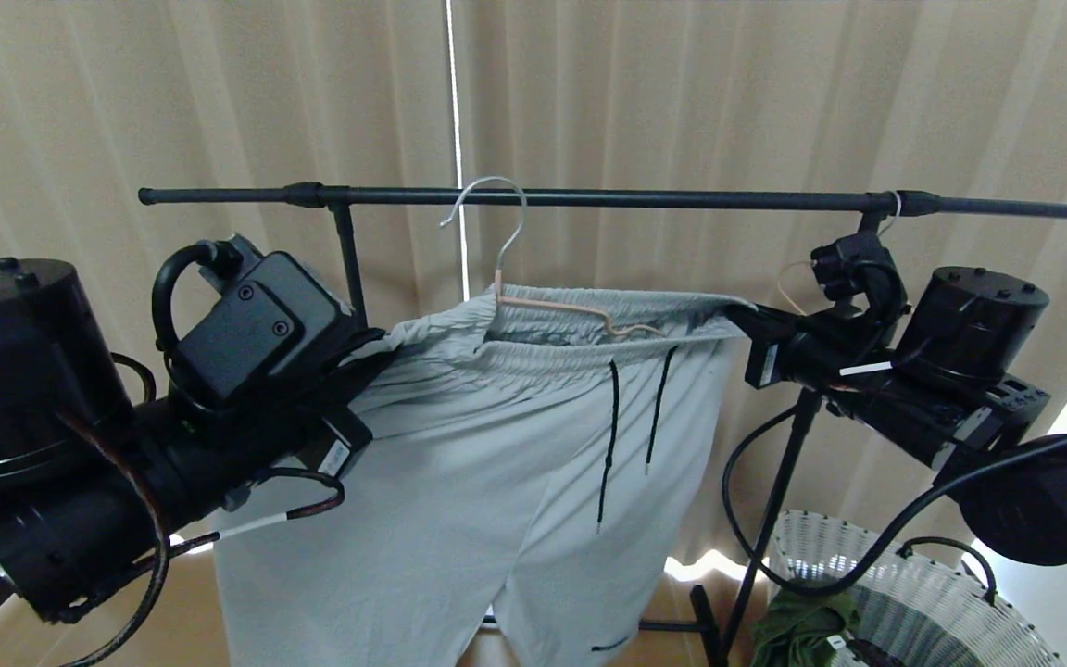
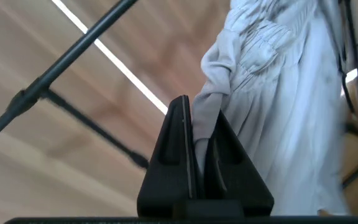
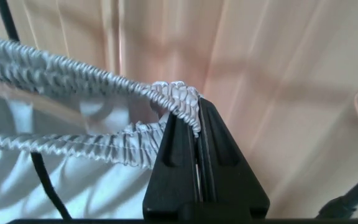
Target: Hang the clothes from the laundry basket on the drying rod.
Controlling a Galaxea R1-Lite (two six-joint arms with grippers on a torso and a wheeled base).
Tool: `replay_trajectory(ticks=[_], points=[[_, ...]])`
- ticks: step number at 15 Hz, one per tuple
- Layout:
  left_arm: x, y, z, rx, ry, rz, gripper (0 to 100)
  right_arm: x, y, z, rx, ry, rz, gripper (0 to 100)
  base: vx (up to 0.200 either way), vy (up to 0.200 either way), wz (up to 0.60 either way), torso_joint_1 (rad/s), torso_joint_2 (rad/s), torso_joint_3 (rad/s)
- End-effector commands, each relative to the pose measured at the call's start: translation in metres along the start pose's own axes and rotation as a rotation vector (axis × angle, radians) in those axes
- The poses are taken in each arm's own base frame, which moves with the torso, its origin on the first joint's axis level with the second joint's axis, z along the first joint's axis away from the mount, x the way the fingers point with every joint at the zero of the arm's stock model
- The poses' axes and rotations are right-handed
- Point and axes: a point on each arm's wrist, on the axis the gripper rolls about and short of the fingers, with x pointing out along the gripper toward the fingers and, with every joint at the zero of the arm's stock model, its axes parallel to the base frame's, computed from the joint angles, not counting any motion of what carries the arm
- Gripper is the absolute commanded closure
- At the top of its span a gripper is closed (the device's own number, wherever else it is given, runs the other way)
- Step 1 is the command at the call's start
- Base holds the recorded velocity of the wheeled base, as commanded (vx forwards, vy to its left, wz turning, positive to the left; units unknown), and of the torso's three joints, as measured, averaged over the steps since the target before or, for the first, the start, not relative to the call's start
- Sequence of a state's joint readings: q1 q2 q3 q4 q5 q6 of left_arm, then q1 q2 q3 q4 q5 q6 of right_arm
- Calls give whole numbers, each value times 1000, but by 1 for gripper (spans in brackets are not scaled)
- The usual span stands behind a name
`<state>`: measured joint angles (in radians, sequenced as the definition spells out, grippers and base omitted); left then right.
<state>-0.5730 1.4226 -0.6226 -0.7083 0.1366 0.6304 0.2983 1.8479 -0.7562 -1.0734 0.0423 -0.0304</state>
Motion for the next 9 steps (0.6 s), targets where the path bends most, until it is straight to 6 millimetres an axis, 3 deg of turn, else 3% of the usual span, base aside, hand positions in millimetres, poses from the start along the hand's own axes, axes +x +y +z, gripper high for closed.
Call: replay_trajectory(ticks=[1,4,6,7,9], points=[[2,2,-3,1,16,10,100,-5,1,1,0,2,3,100,0,0,0,0,0,0],[17,0,-3,-3,99,102,100,-24,41,9,-34,34,130,100,0,0,0,0,0,0],[21,1,-3,-21,127,146,100,-35,54,14,-72,73,181,100,0,0,0,0,0,0],[21,1,-3,-49,129,152,100,-42,62,17,-79,89,213,0,0,0,0,0,0,0],[22,0,-3,-80,128,148,100,-49,78,14,-89,108,268,0,0,0,0,0,0,0]])
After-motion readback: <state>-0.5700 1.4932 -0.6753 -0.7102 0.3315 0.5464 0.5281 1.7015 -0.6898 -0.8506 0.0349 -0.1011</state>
